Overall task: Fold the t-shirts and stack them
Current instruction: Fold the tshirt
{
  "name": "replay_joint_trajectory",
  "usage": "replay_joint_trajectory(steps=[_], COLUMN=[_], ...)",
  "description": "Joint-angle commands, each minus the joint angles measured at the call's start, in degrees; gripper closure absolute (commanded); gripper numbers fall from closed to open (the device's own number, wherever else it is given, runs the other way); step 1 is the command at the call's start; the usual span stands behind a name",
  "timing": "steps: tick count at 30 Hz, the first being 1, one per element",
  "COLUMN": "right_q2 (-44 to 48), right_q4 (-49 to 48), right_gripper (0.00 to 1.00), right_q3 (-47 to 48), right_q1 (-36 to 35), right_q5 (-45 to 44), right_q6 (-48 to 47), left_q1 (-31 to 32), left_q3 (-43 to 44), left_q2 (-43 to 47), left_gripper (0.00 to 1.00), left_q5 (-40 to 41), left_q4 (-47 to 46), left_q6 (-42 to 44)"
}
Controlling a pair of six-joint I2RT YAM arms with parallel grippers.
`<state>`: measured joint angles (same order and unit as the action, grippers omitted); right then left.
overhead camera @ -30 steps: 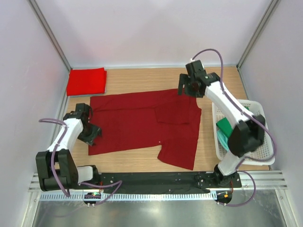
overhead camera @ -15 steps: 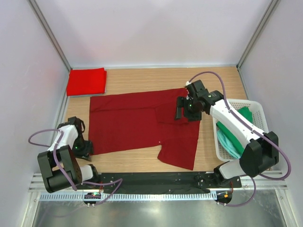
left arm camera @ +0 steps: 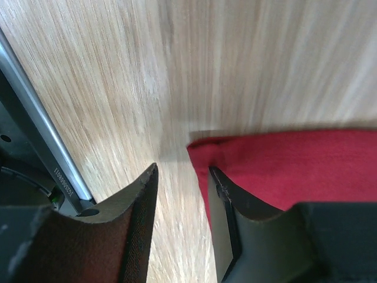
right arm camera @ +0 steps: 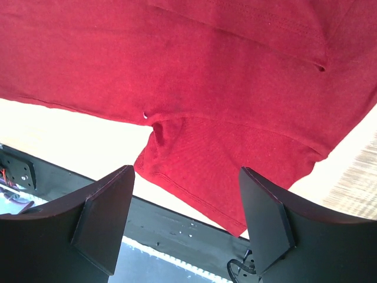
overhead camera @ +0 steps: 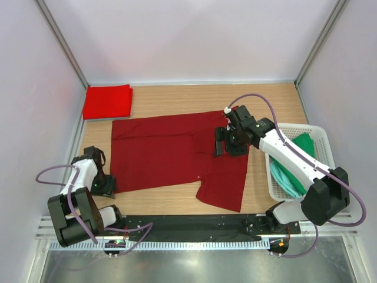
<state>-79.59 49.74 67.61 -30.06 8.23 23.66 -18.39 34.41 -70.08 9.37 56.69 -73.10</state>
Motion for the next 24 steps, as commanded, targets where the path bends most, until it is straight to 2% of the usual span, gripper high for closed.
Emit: replay_joint_trajectory(steps=[1, 5, 9, 13, 24], right_q2=[1.6, 1.4, 1.5, 2.1, 4.0], right_q4=[-1.1, -0.9, -1.0, -0.6, 0.3], right_gripper=[0.23, 0.23, 0.23, 0.22, 0.22], right_q3=[-0.6, 0.1, 0.1, 0.2, -1.7], right_q1=[-0.3, -0.3, -0.3, -0.3, -0.1], right_q5=[1.6, 1.3, 1.4, 0.4, -0.3], right_q6=[-0.3, -0.5, -0.5, -1.0, -1.1], left_q1=[0.2, 0.5, 0.6, 0.4, -1.6], left_q3=[3.0, 6.4, 6.4, 4.0, -3.1], left_q2=[2.7, 1.1, 0.7, -2.6, -4.6], left_gripper=[0.59, 0.6, 0.58, 0.58, 0.59], left_q5=[1.1, 0.1, 2.9, 0.4, 1.4], left_q4=[1.5, 3.2, 2.3, -1.8, -8.4], left_q6=[-0.6, 0.5, 0.2, -0.6, -0.6])
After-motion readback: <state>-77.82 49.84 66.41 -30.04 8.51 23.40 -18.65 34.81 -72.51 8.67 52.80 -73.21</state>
